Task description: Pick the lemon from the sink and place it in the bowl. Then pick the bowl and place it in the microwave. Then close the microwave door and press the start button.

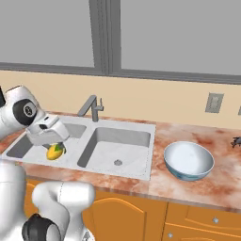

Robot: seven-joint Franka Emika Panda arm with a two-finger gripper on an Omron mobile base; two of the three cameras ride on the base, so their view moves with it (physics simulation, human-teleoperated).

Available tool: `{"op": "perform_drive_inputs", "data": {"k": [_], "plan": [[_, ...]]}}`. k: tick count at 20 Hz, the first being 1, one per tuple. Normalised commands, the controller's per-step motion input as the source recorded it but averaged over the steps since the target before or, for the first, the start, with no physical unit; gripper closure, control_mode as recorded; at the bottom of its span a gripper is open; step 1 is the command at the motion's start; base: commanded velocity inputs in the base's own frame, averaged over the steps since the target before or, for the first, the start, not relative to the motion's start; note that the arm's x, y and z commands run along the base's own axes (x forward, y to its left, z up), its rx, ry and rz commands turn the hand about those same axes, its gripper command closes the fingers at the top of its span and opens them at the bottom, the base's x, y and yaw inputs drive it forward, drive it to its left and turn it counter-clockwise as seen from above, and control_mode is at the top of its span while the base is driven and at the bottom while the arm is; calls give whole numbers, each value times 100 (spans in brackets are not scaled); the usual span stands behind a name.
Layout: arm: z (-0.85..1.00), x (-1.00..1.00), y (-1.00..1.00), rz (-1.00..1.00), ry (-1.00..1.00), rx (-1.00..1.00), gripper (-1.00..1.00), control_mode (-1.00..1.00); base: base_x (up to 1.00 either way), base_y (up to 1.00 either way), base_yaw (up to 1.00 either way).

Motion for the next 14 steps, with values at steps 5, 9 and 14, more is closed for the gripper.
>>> {"op": "perform_drive_inputs", "data": {"k": [5, 9, 14], "plan": [[57, -53, -100, 0, -8, 11, 100, -100, 0, 0, 0], [44, -14, -100, 0, -3, 14, 100, -100, 0, 0, 0], [32, 3, -100, 0, 0, 13, 100, -100, 0, 0, 0]]}}
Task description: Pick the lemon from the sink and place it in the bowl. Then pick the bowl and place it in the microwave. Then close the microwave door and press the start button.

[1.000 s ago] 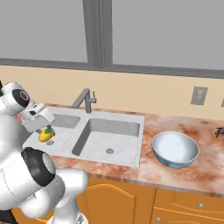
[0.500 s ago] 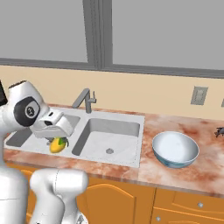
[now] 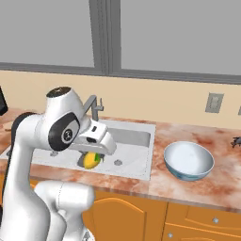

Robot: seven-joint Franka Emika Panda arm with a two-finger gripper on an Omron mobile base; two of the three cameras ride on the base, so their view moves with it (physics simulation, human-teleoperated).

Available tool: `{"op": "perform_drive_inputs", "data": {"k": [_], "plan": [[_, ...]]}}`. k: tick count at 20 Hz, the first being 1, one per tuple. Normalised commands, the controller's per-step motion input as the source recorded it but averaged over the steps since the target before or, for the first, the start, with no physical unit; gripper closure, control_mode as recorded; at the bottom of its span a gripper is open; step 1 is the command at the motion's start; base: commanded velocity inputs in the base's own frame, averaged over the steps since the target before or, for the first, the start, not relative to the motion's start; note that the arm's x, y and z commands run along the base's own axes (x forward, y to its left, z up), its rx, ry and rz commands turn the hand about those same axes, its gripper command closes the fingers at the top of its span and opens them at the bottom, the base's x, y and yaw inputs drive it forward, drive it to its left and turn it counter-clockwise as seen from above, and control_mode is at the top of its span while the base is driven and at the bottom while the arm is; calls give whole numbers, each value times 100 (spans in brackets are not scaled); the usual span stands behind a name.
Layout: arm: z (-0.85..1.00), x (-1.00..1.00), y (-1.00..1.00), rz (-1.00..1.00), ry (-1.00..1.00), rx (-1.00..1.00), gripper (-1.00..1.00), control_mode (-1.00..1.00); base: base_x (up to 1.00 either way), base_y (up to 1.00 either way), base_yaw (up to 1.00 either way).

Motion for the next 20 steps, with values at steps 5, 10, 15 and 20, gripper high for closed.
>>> {"op": "perform_drive_inputs", "data": {"k": [5, 10, 15, 20], "plan": [[15, 42, -100, 0, 0, 14, 100, -100, 0, 0, 0], [0, 62, -100, 0, 0, 18, 100, -100, 0, 0, 0], [-13, 91, -100, 0, 6, 16, 100, -100, 0, 0, 0], [-87, 92, -98, 7, 15, 8, 100, -100, 0, 0, 0]]}}
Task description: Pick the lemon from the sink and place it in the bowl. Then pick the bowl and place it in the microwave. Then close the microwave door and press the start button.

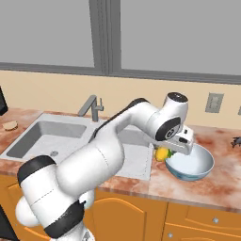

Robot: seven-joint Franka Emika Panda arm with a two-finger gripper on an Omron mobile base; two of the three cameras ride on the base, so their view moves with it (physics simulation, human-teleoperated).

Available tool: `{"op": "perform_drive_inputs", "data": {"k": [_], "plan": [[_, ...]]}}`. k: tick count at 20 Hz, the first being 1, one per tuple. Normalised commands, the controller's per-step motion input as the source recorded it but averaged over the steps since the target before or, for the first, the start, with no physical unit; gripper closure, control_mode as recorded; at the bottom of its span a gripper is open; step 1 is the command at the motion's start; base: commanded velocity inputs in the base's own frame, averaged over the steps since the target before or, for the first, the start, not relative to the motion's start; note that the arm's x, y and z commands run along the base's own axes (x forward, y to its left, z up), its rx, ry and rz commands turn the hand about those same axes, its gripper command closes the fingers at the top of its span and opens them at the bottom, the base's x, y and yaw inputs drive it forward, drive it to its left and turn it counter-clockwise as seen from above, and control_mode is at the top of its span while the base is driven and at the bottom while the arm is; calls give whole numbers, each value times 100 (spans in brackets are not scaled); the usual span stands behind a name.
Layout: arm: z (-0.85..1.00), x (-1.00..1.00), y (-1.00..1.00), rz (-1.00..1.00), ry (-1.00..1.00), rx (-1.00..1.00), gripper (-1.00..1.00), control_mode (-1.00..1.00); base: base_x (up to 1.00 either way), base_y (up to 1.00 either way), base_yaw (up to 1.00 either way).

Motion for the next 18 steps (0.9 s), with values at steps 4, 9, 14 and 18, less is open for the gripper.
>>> {"op": "perform_drive_inputs", "data": {"k": [4, 9, 14, 18], "plan": [[-74, 56, -90, 6, 7, 5, 100, -100, 0, 0, 0], [-18, 77, -81, 2, 1, 1, 100, -100, 0, 0, 0], [-11, 79, -71, 3, 0, 0, 100, -100, 0, 0, 0], [-61, 45, -54, 10, 0, 0, 100, -100, 0, 0, 0]]}}
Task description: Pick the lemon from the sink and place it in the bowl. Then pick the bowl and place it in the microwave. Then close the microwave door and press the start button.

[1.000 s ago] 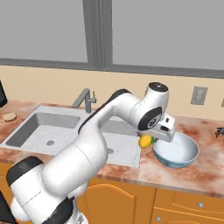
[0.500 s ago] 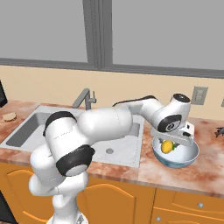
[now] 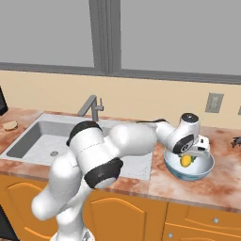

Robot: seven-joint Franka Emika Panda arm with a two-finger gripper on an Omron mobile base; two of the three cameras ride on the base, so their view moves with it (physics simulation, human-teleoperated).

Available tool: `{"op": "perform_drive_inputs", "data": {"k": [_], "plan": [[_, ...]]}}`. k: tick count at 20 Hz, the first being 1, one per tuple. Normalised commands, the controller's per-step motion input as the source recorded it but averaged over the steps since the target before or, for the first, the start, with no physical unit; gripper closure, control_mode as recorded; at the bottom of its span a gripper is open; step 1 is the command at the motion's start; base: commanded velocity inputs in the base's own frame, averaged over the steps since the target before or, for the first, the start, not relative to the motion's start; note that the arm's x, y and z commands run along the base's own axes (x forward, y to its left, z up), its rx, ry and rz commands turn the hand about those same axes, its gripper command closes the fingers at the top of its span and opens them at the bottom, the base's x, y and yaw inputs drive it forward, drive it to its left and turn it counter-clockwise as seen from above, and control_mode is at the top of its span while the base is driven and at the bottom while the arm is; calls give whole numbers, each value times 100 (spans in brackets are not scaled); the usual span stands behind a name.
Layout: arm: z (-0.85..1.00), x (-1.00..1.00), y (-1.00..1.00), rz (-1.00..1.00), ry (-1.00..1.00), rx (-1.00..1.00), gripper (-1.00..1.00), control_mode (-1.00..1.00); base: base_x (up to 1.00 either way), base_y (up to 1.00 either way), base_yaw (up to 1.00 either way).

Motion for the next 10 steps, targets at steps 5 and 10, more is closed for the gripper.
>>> {"op": "perform_drive_inputs", "data": {"k": [5, 10], "plan": [[-34, 0, -37, 7, 0, 7, 100, -100, 0, 0, 0], [1, 0, -11, 1, 0, 6, -100, -100, 0, 0, 0]]}}
